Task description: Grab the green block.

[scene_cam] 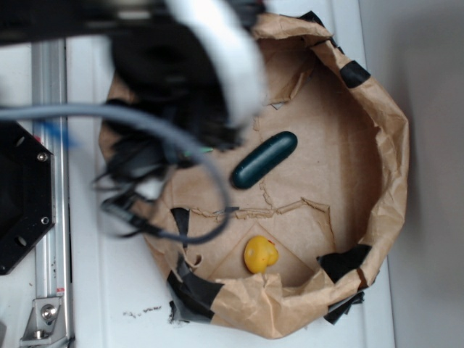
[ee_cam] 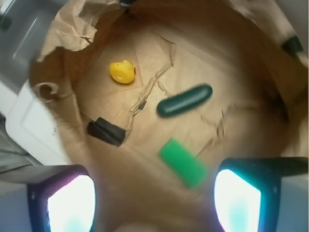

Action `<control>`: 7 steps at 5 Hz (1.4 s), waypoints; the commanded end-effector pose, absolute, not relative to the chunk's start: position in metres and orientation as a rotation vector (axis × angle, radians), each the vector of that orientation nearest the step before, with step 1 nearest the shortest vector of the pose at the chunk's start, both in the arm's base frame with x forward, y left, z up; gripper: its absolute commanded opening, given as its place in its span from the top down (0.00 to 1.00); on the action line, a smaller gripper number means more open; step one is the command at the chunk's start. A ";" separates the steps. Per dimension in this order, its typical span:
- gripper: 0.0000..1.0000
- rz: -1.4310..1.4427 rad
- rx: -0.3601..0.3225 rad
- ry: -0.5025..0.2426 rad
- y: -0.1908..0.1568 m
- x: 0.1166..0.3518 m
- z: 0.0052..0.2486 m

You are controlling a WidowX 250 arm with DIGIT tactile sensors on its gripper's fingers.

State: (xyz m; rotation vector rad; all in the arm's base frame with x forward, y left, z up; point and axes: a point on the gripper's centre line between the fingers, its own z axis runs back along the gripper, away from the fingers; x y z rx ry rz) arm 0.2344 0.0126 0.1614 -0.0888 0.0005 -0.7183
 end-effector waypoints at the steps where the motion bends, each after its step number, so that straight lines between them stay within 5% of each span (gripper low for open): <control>1: 0.00 -0.777 -0.097 0.049 0.033 0.253 0.109; 3: 0.00 -0.940 -0.045 -0.004 0.029 0.233 0.056; 7: 0.00 -1.047 -0.005 0.015 0.023 0.224 0.025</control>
